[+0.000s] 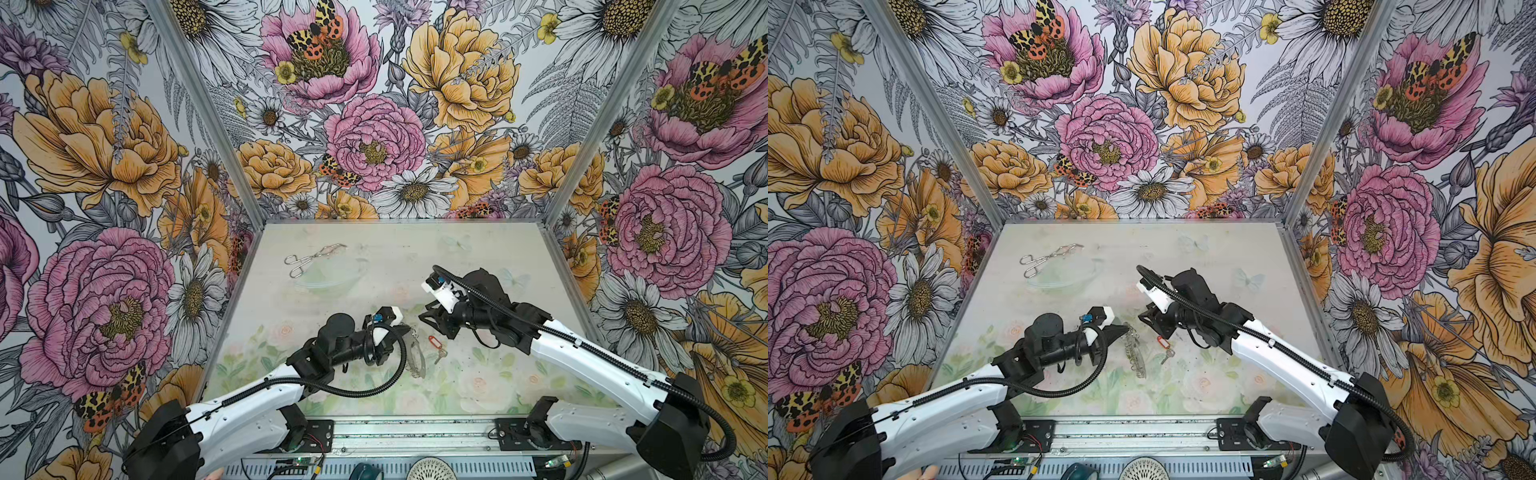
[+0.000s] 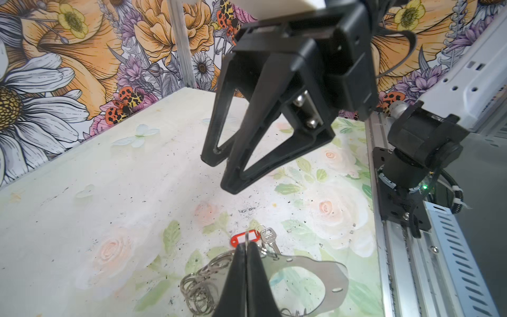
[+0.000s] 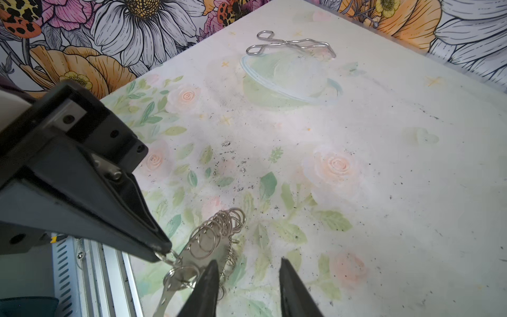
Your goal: Put the keys on the keyring
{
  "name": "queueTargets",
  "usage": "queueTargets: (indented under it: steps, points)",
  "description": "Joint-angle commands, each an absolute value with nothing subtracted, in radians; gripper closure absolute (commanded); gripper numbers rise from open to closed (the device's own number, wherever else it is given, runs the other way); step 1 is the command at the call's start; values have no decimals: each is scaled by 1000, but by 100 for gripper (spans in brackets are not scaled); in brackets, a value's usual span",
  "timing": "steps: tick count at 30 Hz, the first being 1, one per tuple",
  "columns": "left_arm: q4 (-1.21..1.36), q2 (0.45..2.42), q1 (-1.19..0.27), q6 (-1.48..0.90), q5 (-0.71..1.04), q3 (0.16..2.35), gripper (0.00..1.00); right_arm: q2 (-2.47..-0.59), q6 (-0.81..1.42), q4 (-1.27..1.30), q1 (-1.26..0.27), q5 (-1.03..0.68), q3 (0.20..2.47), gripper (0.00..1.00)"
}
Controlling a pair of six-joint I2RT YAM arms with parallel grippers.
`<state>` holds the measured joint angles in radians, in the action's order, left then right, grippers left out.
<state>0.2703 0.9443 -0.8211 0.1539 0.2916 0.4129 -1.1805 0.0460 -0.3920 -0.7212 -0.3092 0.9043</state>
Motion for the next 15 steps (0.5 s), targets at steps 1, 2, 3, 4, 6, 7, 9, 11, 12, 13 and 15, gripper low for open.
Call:
queueTargets:
  steps: [1,2,3,4,6,7,9,11,12,13,15]
  points:
    - [362,943,-826,182,212,403,100,-1198,93,-313,-724,-289,877,61]
    - [373,947,-830,202,210,395,100,-1204,98,-300,-726,-293,871,61]
    - [403,952,-834,217,201,380,100,-1209,103,-290,-731,-299,865,61]
    - [432,957,-838,226,186,368,100,-1214,107,-282,-734,-298,861,60]
    - [500,969,-841,225,148,345,100,-1225,118,-261,-741,-296,850,60]
    - [526,977,-841,222,136,339,100,-1232,121,-255,-743,-296,844,60]
    - [549,1000,-841,221,130,342,100,-1242,122,-248,-751,-289,838,60]
    - [558,1022,-841,218,127,350,100,-1250,127,-239,-760,-290,827,60]
    - [560,1033,-841,218,123,355,100,-1253,128,-237,-765,-289,823,60]
    - [565,1043,-841,218,114,359,100,-1256,130,-236,-769,-289,819,60]
    - [590,1059,-841,216,89,354,100,-1258,132,-232,-773,-287,811,60]
